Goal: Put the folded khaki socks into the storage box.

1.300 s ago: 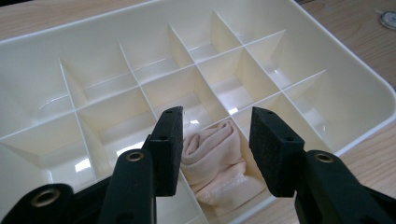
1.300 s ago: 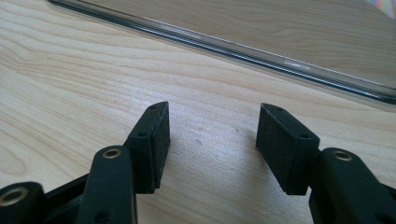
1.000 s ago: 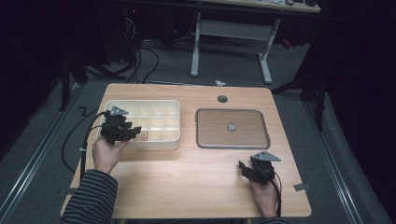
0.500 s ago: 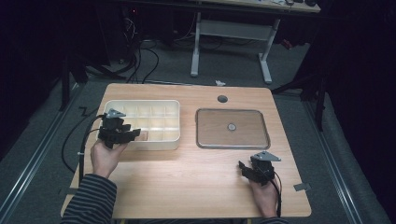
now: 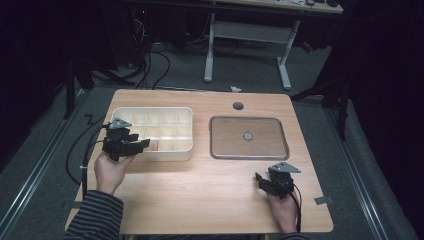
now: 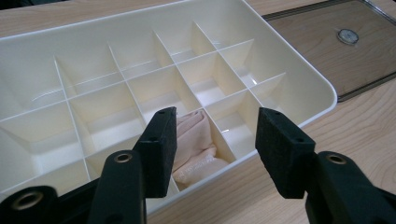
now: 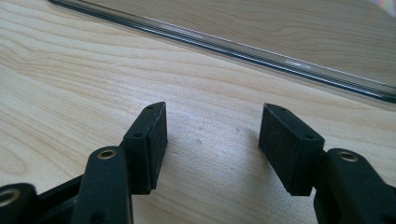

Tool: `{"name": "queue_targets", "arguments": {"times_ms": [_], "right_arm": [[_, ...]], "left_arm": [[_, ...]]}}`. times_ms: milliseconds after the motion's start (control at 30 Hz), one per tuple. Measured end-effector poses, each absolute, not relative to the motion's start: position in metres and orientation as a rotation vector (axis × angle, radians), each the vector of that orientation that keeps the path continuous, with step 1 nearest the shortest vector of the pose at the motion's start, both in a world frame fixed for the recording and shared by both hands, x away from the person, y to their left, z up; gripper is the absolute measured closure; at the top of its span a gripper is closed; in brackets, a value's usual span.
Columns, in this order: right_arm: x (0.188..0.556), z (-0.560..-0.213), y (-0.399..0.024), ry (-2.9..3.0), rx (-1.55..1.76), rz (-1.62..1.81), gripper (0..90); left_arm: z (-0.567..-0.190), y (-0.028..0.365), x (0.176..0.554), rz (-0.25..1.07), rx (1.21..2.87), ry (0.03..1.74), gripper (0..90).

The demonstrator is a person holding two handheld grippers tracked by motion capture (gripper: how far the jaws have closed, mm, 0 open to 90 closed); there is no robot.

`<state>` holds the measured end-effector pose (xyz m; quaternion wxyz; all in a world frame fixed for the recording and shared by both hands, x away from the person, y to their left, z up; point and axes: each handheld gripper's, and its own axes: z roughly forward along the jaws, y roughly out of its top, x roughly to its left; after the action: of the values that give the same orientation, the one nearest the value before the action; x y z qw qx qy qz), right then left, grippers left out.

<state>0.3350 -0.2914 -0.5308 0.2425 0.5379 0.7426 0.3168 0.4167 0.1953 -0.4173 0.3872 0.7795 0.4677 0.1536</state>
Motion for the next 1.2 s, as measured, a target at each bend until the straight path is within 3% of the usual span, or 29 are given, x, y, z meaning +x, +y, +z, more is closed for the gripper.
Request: {"name": "queue_targets", "arguments": {"times_ms": [1200], "right_arm": [[0.335, -0.531, -0.291, 2.034, 1.467, 0.866, 40.5]], "left_arm": [[-0.412, 0.198, 0.387, 0.388, 1.951, 1.144, 45.1]]}}
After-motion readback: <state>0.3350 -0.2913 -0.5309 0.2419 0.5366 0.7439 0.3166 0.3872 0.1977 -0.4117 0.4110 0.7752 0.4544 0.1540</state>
